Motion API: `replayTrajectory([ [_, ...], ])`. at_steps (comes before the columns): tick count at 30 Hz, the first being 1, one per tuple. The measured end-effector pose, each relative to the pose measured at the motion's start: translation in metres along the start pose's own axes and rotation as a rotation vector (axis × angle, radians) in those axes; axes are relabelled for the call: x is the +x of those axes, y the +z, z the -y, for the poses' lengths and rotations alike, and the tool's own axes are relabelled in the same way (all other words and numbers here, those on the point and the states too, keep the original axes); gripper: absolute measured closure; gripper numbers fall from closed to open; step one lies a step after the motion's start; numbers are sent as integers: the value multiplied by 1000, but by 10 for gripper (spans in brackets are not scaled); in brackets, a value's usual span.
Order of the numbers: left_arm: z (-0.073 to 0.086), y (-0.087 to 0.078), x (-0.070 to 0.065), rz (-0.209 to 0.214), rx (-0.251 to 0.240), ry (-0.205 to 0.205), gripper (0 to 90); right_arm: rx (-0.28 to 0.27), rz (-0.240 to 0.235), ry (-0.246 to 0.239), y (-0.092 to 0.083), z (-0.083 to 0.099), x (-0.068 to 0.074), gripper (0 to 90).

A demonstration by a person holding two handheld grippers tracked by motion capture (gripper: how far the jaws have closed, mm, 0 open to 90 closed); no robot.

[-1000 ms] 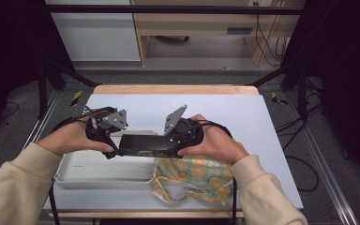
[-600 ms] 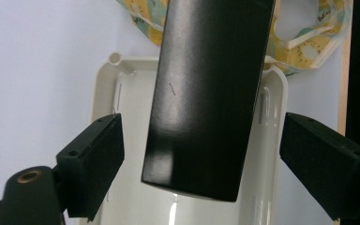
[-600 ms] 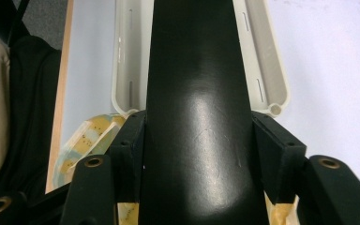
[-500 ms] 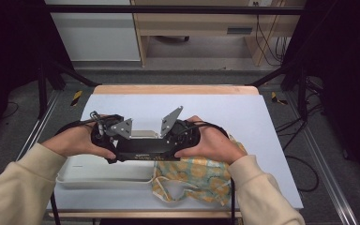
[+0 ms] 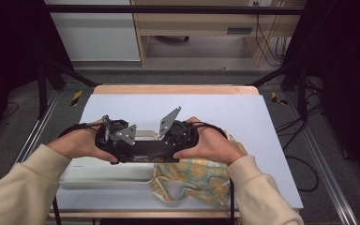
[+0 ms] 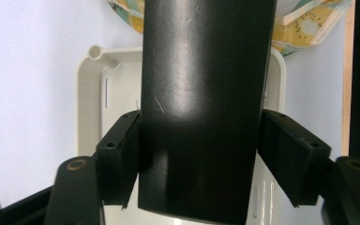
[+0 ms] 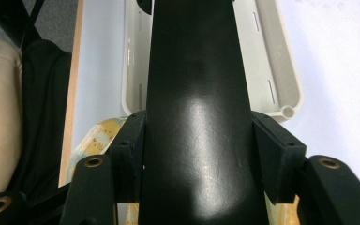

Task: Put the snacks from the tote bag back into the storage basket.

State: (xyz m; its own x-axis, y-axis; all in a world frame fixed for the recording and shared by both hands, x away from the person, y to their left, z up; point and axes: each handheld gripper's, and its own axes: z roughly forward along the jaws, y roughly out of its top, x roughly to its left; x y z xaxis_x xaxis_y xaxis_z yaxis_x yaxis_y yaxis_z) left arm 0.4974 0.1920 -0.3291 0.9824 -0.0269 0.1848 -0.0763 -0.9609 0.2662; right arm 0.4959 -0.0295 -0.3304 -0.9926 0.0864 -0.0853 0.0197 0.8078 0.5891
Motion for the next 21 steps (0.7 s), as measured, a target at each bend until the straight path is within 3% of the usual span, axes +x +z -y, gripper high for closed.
replayTrajectory([
  [14, -4, 9, -2, 6, 49, -4, 389, 9, -3, 0, 2, 0, 1, 431],
  [21, -3, 9, -1, 26, 44, -12, 433, 13, 16, -25, 5, 2, 4, 412],
])
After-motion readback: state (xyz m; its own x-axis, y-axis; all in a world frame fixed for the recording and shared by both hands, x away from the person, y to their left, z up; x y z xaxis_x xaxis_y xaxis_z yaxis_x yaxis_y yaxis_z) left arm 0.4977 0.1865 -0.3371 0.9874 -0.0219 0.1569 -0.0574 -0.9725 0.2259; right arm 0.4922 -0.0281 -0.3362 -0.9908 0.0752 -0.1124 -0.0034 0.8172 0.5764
